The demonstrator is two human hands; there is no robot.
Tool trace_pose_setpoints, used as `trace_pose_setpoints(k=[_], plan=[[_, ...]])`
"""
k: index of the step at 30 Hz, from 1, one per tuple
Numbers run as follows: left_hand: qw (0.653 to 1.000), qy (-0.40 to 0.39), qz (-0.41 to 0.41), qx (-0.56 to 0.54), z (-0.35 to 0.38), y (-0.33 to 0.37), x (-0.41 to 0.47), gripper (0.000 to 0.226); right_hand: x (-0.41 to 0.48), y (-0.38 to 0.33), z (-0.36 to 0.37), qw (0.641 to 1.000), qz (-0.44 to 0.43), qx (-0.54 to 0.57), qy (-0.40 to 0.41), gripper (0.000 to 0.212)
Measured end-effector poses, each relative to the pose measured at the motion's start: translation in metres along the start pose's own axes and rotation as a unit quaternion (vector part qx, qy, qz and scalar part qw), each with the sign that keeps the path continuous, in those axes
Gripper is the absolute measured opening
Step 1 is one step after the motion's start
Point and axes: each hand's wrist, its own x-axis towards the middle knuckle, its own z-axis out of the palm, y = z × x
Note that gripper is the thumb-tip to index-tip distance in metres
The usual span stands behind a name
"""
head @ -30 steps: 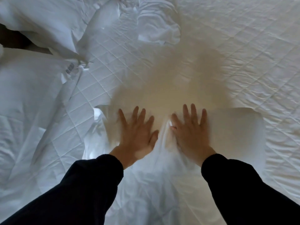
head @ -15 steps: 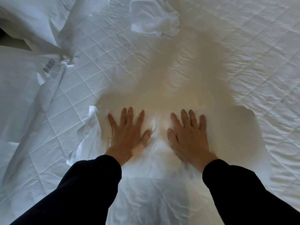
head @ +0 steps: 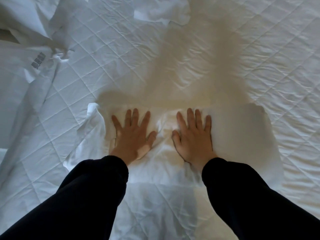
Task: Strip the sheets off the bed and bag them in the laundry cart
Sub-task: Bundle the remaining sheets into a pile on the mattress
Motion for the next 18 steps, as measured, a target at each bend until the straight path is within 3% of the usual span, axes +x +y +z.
trace_pose_setpoints(k=[7, 11, 13, 18], plan=[[0.999, 0.028, 0.035, -0.001, -0.022, -0.013, -0.028, 0.065, -0.026, 0.011, -0.025, 0.999, -0.036, -0.002, -0.002, 0.071], [0.996, 0.028, -0.065, 0.047, -0.028, -0.045, -0.048, 0.070, -0.044, 0.044, -0.034, 0.998, 0.004, -0.065, -0.002, 0.072], [0.994, 0.010, -0.111, -0.003, -0.023, -0.055, -0.058, 0.071, -0.052, 0.051, -0.036, 0.997, 0.039, -0.072, -0.013, 0.070], [0.987, 0.004, -0.123, -0.099, -0.003, -0.055, -0.054, 0.070, -0.050, 0.054, -0.028, 0.997, 0.047, -0.041, -0.038, 0.071]])
